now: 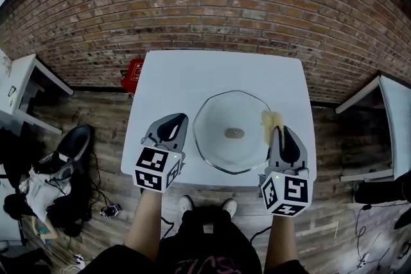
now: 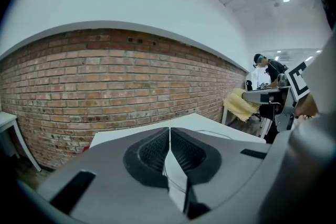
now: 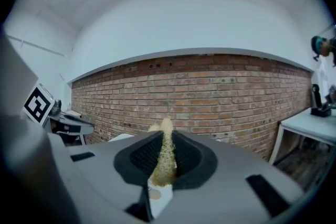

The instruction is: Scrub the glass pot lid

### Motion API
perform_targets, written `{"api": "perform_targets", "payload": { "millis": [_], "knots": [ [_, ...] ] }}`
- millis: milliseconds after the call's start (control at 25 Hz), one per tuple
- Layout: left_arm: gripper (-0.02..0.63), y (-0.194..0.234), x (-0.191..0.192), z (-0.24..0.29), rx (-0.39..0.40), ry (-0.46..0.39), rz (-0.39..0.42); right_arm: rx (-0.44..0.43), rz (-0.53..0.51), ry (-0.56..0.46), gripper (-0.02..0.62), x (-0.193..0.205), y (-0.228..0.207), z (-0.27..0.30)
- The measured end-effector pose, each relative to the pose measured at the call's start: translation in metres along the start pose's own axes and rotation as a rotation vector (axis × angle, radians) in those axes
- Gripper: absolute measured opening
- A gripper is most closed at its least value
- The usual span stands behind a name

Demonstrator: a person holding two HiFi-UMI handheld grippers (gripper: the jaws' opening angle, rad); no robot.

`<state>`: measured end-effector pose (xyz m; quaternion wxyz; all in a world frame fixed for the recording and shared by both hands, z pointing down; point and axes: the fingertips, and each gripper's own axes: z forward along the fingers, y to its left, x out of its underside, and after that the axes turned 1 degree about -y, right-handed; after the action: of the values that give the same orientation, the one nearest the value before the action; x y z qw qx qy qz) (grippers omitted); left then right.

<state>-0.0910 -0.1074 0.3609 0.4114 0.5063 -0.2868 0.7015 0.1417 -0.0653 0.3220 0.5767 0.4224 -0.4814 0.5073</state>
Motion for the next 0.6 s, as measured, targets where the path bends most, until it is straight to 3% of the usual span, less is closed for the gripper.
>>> {"api": "perform_targets", "payload": {
  "millis": [600],
  "knots": [
    [0.012, -0.004, 0.081, 0.025, 0.012, 0.133, -0.082, -0.011, 0.026, 0.127, 0.055, 0.07, -0.003, 0.012]
  ]
}}
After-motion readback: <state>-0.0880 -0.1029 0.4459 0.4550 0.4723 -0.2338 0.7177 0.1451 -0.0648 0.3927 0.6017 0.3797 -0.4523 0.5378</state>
